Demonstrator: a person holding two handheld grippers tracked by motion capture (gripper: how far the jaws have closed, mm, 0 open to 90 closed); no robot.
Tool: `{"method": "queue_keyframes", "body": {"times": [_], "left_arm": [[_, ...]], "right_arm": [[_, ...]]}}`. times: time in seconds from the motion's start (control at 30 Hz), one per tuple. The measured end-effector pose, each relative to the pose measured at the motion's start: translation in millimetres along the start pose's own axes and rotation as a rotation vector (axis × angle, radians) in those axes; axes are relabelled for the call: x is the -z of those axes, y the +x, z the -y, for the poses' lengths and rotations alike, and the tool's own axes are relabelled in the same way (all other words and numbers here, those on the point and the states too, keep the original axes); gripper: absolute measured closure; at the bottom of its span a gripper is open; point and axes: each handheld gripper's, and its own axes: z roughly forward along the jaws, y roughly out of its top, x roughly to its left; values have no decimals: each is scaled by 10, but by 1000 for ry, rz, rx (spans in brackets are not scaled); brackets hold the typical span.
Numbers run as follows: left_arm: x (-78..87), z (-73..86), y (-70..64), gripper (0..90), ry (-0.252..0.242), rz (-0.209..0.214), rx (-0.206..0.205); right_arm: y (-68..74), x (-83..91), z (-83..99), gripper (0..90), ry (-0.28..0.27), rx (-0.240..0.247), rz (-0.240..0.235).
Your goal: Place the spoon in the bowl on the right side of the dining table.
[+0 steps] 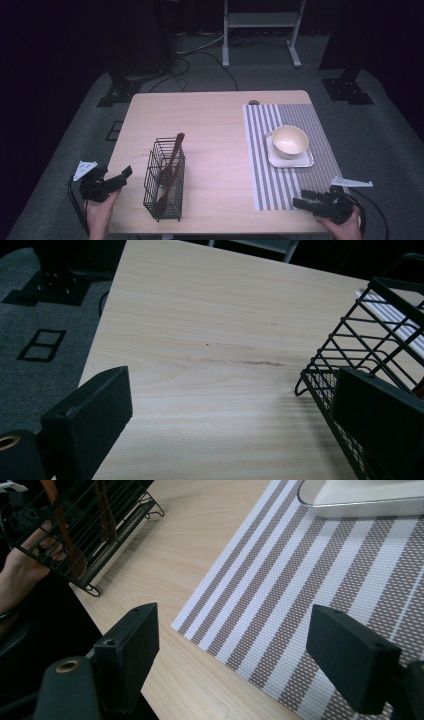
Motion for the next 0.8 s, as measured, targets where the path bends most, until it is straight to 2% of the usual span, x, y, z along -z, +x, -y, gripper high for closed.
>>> {"method": "queue_keyframes", "body": {"times": [0.5, 0.8], "left_arm": [[17, -1, 6, 25, 0, -5, 1], [20, -4, 8, 24, 1, -4, -2]], "right_arm": [[182, -103, -112, 199, 29, 16, -19], [336, -300, -219, 199, 74, 39, -44]]}}
